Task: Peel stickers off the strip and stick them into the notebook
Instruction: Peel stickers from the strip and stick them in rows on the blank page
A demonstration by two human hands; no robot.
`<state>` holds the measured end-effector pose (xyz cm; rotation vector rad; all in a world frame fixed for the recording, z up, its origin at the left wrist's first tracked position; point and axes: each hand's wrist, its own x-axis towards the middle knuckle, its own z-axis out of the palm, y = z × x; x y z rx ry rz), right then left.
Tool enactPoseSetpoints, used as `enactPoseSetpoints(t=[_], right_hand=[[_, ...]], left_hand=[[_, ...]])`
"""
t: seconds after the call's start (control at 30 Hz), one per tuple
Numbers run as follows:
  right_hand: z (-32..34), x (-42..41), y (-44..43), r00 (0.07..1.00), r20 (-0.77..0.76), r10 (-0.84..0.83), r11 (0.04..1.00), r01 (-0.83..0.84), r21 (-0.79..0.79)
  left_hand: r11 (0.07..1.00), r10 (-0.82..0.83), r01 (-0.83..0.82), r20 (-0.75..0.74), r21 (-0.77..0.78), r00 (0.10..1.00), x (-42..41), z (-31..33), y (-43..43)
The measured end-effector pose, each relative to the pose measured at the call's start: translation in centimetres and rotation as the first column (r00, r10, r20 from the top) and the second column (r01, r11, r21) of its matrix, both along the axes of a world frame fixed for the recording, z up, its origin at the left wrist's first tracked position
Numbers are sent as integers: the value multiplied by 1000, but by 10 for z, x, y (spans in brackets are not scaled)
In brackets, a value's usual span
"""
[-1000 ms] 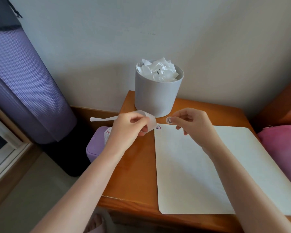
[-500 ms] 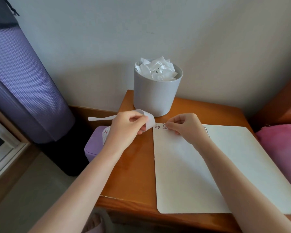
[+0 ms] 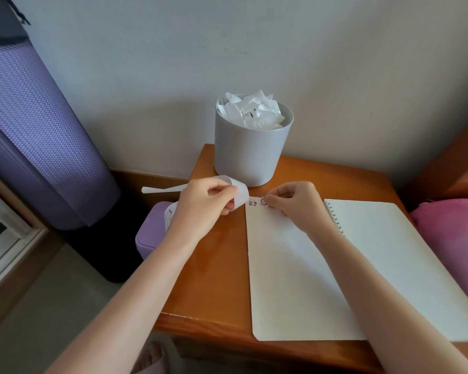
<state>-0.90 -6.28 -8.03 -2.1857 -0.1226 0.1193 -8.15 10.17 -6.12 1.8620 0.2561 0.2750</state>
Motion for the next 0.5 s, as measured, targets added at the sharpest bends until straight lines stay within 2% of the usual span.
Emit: enactPoseSetpoints(t=[0.5], right_hand=[[-6, -1, 4, 997, 70, -13, 999, 15, -28]], left_hand=[[1000, -2, 2, 6, 16, 1000, 1, -1, 0]])
